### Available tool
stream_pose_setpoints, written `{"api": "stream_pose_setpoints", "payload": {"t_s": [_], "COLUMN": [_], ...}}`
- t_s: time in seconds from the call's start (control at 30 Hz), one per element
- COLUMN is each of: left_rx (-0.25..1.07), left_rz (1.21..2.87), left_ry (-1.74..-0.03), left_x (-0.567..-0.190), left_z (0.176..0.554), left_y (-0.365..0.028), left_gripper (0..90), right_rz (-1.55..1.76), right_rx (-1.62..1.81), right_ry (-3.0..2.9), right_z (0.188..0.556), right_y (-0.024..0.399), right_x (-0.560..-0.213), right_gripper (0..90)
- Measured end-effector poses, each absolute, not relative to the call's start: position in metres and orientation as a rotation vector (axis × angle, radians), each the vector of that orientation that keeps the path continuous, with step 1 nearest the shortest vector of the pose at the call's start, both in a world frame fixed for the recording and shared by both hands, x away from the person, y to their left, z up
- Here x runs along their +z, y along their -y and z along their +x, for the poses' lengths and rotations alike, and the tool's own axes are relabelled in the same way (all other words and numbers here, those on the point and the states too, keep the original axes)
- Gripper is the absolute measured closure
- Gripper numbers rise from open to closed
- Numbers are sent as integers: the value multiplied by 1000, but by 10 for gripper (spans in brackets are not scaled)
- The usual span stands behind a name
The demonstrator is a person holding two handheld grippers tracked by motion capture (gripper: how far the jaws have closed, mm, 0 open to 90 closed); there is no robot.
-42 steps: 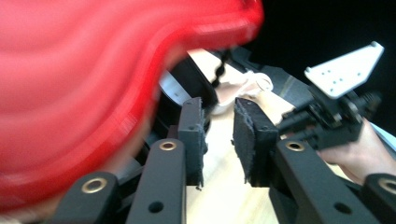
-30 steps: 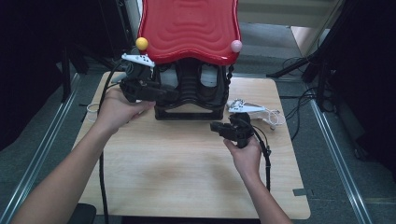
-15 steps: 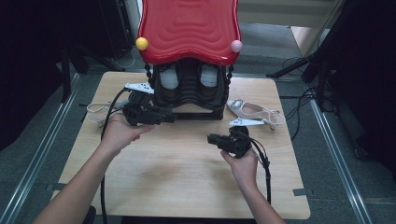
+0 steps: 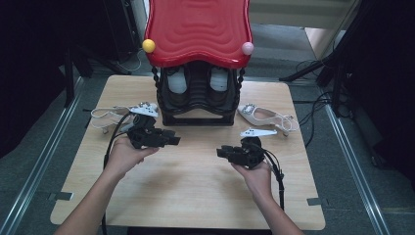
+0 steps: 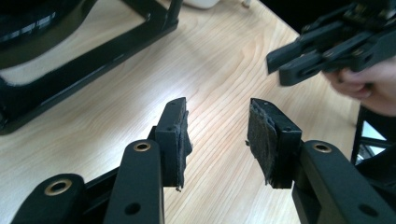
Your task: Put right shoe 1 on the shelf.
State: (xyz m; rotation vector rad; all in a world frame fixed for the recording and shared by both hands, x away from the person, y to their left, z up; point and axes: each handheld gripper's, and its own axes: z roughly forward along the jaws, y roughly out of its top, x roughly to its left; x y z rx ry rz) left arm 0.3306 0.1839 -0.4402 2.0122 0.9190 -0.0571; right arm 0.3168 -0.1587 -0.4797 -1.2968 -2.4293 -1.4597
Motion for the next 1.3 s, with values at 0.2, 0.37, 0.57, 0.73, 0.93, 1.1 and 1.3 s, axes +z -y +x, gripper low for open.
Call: {"api": "stream_pose_setpoints", "payload": {"t_s": [0.2,0.37,0.57,0.73,0.93,1.1,1.3], "left_rx": [-53,-34,-49,-16,23,-61,-68], "left_rz": [1992,1983,1951,1964,1983,1985,1917], "left_ry": [-935,-952,-974,-970,-965,-1026,-1011], "left_x": [-447,-457,-467,-471,-477,-482,-480], "left_z": [327,325,324,323,322,329,330], "left_y": [-191,-200,-213,-220,-228,-237,-251], "left_gripper": [552,547,551,558,599,408,325], "right_rz": [-1229,-1295,-1243,-1266,-1268,-1287,-1291], "right_rx": [-1479,-1542,-1577,-1519,-1539,-1511,-1473], "right_ry": [2499,2427,2472,2495,2465,2496,2519], "right_z": [319,321,319,320,320,322,324], "right_y": [171,186,197,199,208,208,208], "right_x": [-475,-473,-479,-481,-479,-480,-482], "right_gripper": [619,554,487,499,512,491,490]}}
